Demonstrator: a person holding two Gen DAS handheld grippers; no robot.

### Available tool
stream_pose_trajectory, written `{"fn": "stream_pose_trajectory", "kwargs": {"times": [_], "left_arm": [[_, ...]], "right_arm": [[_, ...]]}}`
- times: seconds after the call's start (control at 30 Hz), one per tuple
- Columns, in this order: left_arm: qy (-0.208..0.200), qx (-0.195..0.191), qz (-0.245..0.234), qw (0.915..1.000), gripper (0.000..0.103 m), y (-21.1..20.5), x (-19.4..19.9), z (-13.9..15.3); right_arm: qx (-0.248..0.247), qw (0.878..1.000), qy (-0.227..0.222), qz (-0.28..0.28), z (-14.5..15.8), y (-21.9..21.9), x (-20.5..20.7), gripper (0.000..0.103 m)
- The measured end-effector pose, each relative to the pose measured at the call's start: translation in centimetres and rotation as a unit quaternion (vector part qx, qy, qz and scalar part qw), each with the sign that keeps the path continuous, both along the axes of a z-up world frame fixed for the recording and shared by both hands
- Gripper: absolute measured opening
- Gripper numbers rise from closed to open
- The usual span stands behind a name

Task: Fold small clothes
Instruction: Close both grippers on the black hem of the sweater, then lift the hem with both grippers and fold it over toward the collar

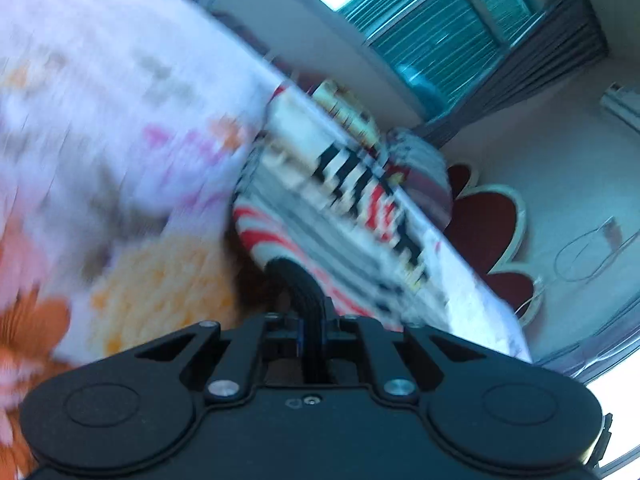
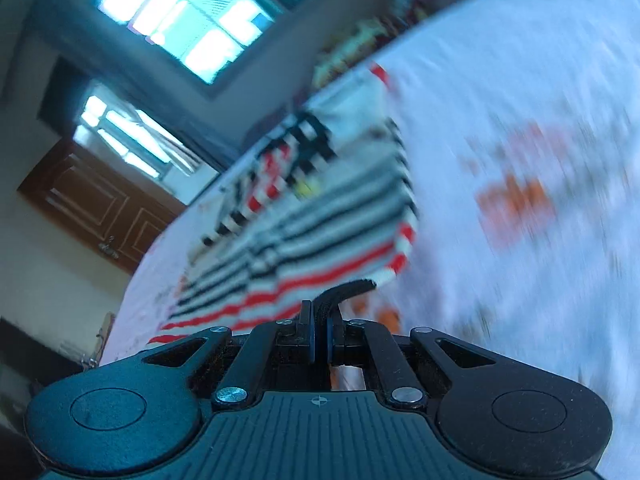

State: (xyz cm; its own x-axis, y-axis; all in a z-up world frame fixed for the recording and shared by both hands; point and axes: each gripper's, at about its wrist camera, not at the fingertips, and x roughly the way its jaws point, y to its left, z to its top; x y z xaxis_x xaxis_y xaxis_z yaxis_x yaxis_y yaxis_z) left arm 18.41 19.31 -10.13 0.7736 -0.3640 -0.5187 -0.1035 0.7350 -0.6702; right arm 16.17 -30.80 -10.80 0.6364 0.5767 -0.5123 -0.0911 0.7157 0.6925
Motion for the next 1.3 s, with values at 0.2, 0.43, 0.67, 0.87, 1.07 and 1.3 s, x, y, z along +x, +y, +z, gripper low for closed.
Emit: {"fn": "stream_pose_trajectory", "kwargs": {"times": [0.2,0.43,0.67,0.87,1.07,1.3], "left_arm": [[-0.042,0.0,0.008,0.9991,0.007,0.1,2.8,4.8],[-0.064,-0.001,0.016,0.9978,0.007,0.2,12.4,7.4],[-0.023,0.011,-0.001,0.9997,0.007,0.8,24.9,3.9],[0.02,0.032,-0.019,0.9991,0.007,0.9,32.8,0.0],[0.019,0.044,-0.047,0.9977,0.04,0.3,36.6,-2.5],[-0.013,0.048,-0.026,0.9984,0.074,0.9,37.6,-2.2]], "right_arm": [[-0.003,0.999,-0.043,0.013,4.6,0.3,5.0,0.004],[0.026,0.998,-0.056,-0.011,7.9,0.2,14.8,0.004],[0.032,0.999,-0.015,-0.033,5.1,0.7,26.8,0.004],[0.02,0.999,0.026,-0.04,0.5,1.0,33.9,0.005],[0.017,0.997,0.04,-0.057,-3.3,0.8,38.7,0.005],[-0.021,0.991,-0.013,-0.13,-2.5,0.0,40.1,0.072]]}}
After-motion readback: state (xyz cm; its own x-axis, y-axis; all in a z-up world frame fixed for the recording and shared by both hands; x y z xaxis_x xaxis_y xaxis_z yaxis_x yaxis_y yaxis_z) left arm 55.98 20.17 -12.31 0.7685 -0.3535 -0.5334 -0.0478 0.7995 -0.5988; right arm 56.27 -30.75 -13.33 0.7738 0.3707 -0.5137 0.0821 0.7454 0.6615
